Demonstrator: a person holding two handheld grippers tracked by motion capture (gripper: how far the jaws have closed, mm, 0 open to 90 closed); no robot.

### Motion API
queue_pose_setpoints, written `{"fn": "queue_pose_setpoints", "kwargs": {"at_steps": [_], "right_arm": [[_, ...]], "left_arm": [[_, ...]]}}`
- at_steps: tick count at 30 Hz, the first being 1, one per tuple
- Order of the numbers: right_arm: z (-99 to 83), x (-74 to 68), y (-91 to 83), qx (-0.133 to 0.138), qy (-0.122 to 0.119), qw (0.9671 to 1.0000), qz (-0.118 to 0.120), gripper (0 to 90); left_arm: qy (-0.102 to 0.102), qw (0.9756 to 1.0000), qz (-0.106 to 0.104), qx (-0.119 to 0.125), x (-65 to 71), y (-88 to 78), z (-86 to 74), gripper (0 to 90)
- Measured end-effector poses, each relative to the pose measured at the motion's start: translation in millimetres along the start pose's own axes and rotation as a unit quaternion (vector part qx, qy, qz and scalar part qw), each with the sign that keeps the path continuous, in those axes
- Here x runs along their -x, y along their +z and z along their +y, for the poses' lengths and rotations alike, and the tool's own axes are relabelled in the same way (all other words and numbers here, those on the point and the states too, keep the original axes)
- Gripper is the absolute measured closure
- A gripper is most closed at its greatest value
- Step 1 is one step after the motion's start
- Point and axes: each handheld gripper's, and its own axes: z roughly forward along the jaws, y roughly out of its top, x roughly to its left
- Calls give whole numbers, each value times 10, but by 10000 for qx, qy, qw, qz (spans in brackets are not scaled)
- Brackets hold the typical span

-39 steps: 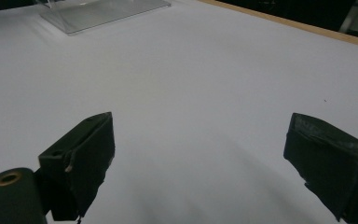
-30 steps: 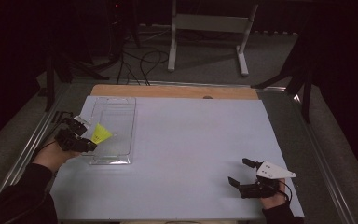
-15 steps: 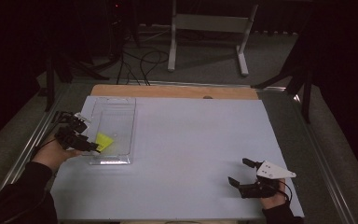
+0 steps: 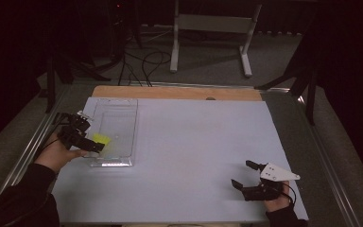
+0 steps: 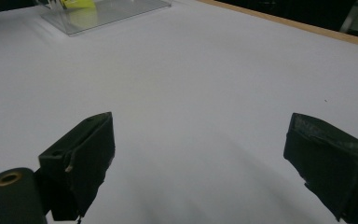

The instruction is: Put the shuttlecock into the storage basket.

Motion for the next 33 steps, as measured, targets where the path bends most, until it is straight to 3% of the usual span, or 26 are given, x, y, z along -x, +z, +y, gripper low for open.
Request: {"fn": "queue_pose_setpoints", "kwargs": {"at_steps": [4, 13, 16, 23, 26, 29, 30, 32, 33], "right_arm": [[-2, 1, 2, -3, 3, 10000, -1, 89], [-3, 3, 0, -4, 12, 10000, 7, 89], [-6, 4, 2, -20, 6, 10000, 4, 89], [-8, 0, -1, -30, 1, 10000, 7, 89], [-11, 1, -4, -36, 7, 10000, 4, 89], [-12, 2, -4, -38, 7, 10000, 6, 89], [-12, 1, -4, -41, 7, 10000, 5, 89], [-12, 1, -4, -42, 10, 10000, 7, 89], [-11, -1, -4, -40, 8, 10000, 6, 90]], "left_arm": [[93, 9992, -376, 124, 34, -22, 33, 47], [416, 9969, -410, 519, 142, -43, 112, 3], [518, 9952, -304, 767, 206, -60, 137, 3], [815, 9920, -475, 844, 361, -85, 213, 3], [788, 9914, -514, 915, 394, -93, 251, 3], [811, 9895, -660, 997, 415, -103, 280, 3], [874, 9877, -733, 1072, 466, -99, 303, 3], [904, 9871, -760, 1077, 486, -95, 311, 3], [1015, 9853, -848, 1082, 537, -83, 332, 3]]}}
